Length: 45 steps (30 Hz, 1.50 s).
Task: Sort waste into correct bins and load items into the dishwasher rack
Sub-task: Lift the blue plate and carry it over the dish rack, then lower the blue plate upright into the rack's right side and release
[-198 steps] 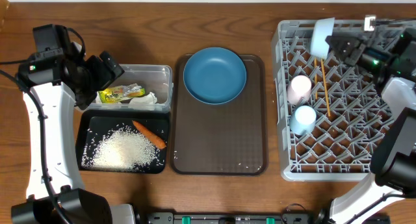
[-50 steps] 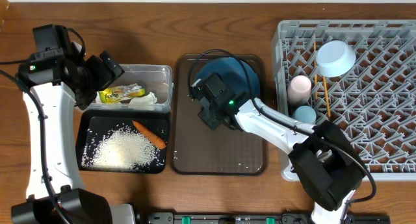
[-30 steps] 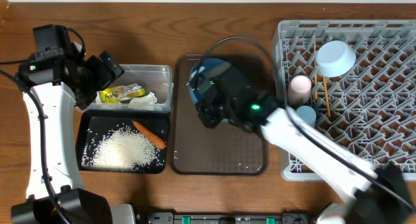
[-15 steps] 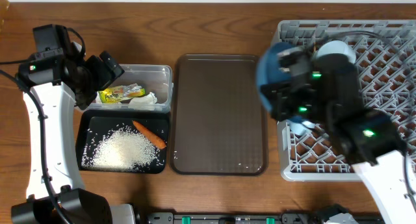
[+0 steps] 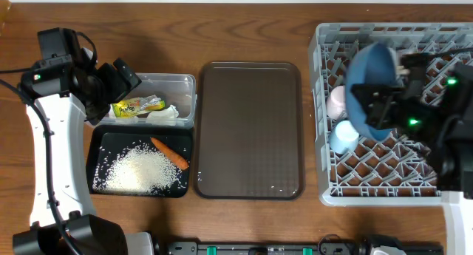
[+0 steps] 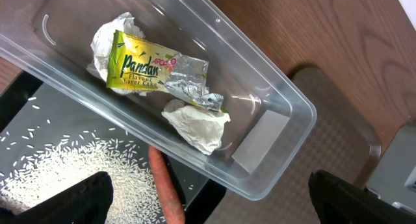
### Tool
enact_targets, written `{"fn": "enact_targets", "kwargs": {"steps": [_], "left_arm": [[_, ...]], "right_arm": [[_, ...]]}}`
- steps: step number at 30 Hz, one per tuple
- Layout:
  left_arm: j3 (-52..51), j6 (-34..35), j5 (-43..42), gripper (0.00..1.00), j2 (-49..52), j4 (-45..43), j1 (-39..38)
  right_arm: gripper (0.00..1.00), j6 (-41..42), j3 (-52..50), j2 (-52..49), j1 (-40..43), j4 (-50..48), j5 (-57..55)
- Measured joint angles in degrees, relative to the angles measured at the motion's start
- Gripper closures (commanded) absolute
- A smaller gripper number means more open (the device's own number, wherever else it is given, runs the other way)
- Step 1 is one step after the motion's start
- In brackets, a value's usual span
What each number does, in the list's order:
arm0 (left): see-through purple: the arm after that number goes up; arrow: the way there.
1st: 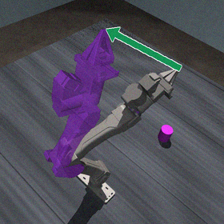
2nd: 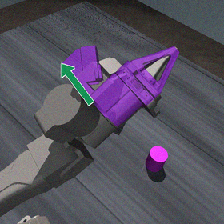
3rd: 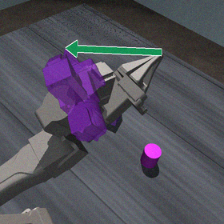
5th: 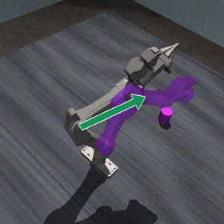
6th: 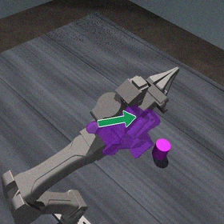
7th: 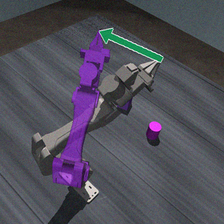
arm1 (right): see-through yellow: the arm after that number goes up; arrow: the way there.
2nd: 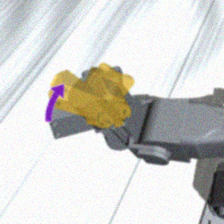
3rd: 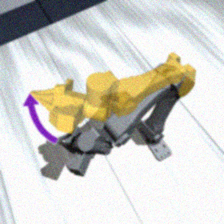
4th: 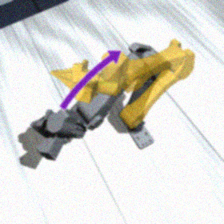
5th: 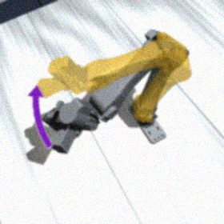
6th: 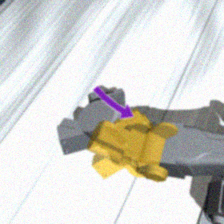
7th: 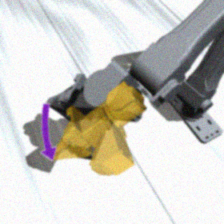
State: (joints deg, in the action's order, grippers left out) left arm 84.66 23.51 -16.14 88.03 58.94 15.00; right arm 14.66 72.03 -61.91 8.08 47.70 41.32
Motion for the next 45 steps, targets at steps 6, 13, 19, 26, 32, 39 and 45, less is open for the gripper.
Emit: {"fn": "enact_targets", "kwargs": {"steps": [6,13,19,26,32,39,45], "left_arm": [[0.0,0.0,0.0,0.02,0.0,0.02,0.0],[0.0,0.0,0.0,0.02,0.0,0.02,0.0],[0.0,0.0,0.02,0.02,0.0,0.0,0.0],[0.0,0.0,0.0,0.02,0.0,0.0,0.0],[0.0,0.0,0.02,0.02,0.0,0.0,0.0],[0.0,0.0,0.0,0.02,0.0,0.0,0.0],[0.0,0.0,0.0,0.02,0.0,0.0,0.0]], "right_arm": [[0.99,-1.77,-0.04,-3.56,10.84,-0.44,12.31],[0.99,-9.7,-0.52,-12.28,18.82,-0.46,31.56],[0.99,-18.03,-0.7,-19.21,21.73,7.02,39.95],[0.99,-26.29,-0.9,-24.0,25.44,13.81,39.36],[0.99,-28.15,-0.92,-24.37,29.94,17.53,35.17],[0.99,-28.22,-0.81,-24.22,32.39,19.63,33.4],[0.96,-21.86,-0.37,-24.17,36.63,18.58,29.75]]}}
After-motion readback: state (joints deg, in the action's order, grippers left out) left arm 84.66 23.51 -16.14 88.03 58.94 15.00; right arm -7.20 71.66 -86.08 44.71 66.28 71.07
